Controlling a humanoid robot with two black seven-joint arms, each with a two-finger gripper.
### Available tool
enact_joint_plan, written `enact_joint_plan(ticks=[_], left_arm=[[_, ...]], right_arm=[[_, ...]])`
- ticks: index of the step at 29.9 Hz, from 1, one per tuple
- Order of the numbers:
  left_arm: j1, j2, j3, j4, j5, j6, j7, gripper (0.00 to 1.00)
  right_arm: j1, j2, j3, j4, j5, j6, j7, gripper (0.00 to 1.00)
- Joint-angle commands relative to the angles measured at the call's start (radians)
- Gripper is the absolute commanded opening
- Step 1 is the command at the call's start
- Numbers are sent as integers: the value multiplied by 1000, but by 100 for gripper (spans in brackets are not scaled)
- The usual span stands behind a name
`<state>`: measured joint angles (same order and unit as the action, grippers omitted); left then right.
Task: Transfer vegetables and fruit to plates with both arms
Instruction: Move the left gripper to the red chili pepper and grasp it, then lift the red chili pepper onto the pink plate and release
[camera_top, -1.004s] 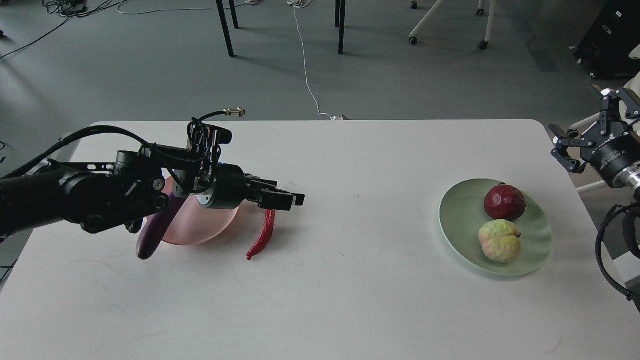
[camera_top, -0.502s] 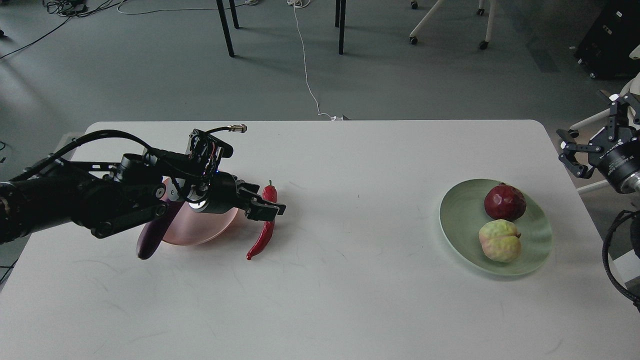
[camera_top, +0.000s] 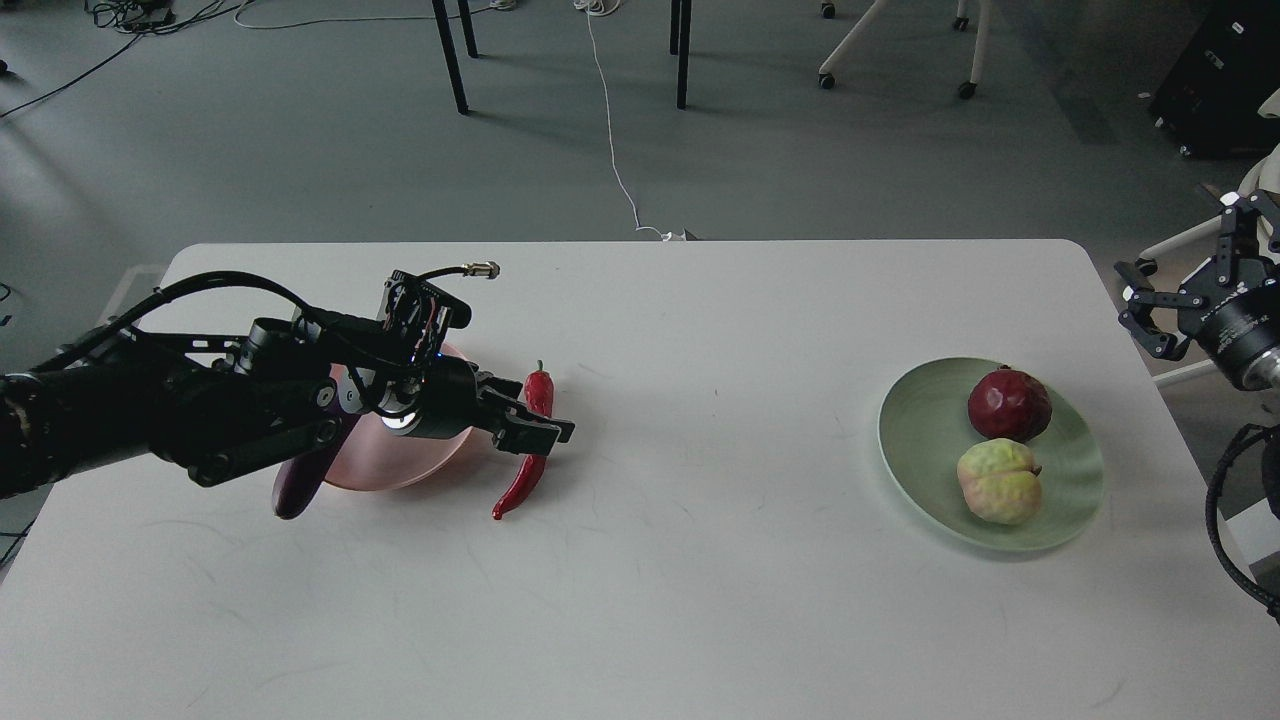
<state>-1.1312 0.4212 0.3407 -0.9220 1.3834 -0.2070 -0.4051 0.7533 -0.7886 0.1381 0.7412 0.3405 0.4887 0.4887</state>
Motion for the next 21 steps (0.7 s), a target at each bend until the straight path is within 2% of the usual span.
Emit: enact_joint_plan(ticks=[1,10,13,16,19,21], left_arm=[[16,-13,0,17,0,1,-1,95],[25,-36,0,28,-1,0,-1,95],[25,-39,0,28,0,-2,0,92],[25,-39,1,29,3,-11,-1,76],[25,-42,6,29,2,-26,-1,48],[25,-48,4,29,0,-26,-1,39]], right_arm=[[-2,0,0,-2,0,0,0,97],[-6,0,0,-3,0,0,0,97],[-8,0,0,-3,0,0,0,97],[-9,0,1,-5,0,0,0,97],[-9,0,1,-5,0,0,0,97],[-9,0,1,-5,0,0,0,97]])
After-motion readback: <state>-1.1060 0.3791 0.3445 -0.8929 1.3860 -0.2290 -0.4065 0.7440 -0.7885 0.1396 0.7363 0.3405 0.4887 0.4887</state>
